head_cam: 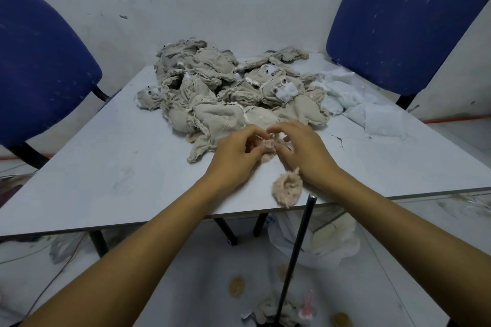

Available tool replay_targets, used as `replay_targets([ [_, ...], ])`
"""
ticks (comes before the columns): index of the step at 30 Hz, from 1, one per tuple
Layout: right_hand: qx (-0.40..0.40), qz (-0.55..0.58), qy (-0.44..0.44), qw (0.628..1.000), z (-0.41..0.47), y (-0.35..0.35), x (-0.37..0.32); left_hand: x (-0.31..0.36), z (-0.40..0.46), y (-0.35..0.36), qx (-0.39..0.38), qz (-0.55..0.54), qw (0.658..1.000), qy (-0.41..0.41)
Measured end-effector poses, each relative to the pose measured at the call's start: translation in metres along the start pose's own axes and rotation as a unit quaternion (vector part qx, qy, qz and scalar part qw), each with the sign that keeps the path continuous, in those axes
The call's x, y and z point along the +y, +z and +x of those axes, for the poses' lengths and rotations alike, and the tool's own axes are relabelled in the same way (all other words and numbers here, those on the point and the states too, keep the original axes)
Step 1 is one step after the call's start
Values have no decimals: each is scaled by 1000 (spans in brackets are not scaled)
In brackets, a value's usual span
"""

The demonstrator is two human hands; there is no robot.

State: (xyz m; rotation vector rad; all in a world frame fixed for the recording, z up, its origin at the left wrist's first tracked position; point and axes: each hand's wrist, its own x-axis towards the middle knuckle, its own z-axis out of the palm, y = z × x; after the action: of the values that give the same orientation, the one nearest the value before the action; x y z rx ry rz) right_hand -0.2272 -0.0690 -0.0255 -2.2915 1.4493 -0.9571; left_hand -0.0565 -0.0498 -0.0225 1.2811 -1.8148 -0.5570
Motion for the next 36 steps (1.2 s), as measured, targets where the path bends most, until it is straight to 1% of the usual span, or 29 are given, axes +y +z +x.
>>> replay_targets([
  [3,-16,5,-2,1000,1,-1,-1,0,-3,-7,19,-140,990,-24],
  [5,-35,13,-24,999,0,-2,-2,1,-4,-9,47,-202,977,-37],
  [6,-41,18,-37,998,0,-2,-1,1,-4,-9,60,-216,974,-40],
  [8,-39,46,-52,997,-1,-1,-1,0,-3,-9,67,-199,977,-35],
  [9,-30,76,-47,996,-1,-1,-1,0,-3,-8,55,-178,982,-30],
  [12,16,168,0,986,0,-3,2,-2,-3,-5,-15,-92,996,3],
  [13,25,199,12,980,-1,-4,4,-3,-3,-3,-28,-58,998,18],
  [15,24,240,14,970,-2,-5,4,-5,-2,0,-24,-23,999,39],
  [17,9,238,-12,971,-3,-7,4,-6,-1,0,2,-45,999,23],
  [19,-28,249,-32,967,-3,-8,2,-8,1,-3,21,-118,993,-19],
  [21,-81,270,-32,959,-5,-10,2,-8,3,-6,35,-184,981,-53],
  [23,-110,279,-30,953,-6,-9,3,-7,3,-6,38,-210,975,-68],
  [26,-78,296,-20,952,-6,-7,6,-4,2,-7,3,-230,971,-66],
  [29,-43,350,6,936,-4,-7,8,0,2,-13,-64,-245,966,-58],
  [31,-25,369,15,929,-3,-7,10,-1,2,-16,-90,-276,955,-59],
  [33,-16,375,19,927,-3,-6,12,-2,1,-16,-87,-281,955,-48],
  [36,10,359,28,933,-3,-6,10,2,-4,-10,-25,-236,971,-33],
])
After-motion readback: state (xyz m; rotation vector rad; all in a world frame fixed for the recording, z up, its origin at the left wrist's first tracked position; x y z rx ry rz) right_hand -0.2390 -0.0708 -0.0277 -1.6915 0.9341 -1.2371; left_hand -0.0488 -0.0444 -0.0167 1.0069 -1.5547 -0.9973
